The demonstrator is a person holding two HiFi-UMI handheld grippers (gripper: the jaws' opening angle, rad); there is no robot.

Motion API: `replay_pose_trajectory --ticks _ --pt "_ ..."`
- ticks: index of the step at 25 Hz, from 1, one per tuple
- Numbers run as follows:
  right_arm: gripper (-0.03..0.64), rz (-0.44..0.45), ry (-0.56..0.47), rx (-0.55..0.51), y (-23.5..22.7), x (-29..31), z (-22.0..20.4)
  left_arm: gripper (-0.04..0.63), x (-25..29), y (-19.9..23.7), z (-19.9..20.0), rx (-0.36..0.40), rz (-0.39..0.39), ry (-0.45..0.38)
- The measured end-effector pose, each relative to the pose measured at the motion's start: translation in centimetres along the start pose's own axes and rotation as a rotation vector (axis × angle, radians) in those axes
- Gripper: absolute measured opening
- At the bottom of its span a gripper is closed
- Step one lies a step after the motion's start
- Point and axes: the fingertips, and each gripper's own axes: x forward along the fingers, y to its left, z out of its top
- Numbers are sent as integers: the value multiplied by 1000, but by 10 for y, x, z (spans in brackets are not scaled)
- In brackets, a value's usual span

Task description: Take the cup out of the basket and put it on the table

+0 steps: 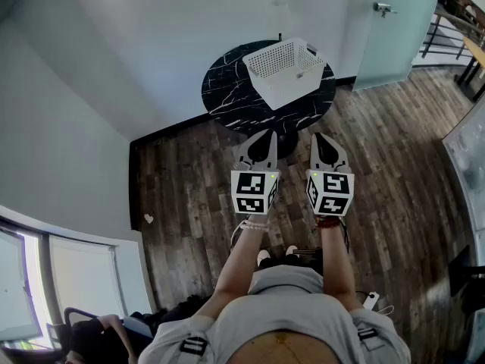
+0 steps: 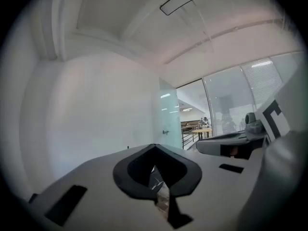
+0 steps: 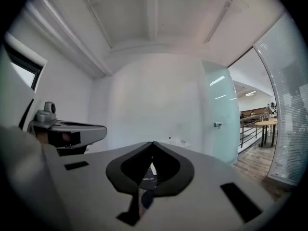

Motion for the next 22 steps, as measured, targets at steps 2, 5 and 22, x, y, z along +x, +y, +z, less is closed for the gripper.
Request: replay_pose_trajectory --ticks 2,5,22 --pt "8 1 -2 -2 1 0 1 5 -1 1 0 1 0 -2" --pt "8 3 -3 -5 2 -1 2 5 -1 1 1 -1 1 -2" --pt "8 19 -15 4 5 -5 1 5 -4 1 -7 -24 -4 15"
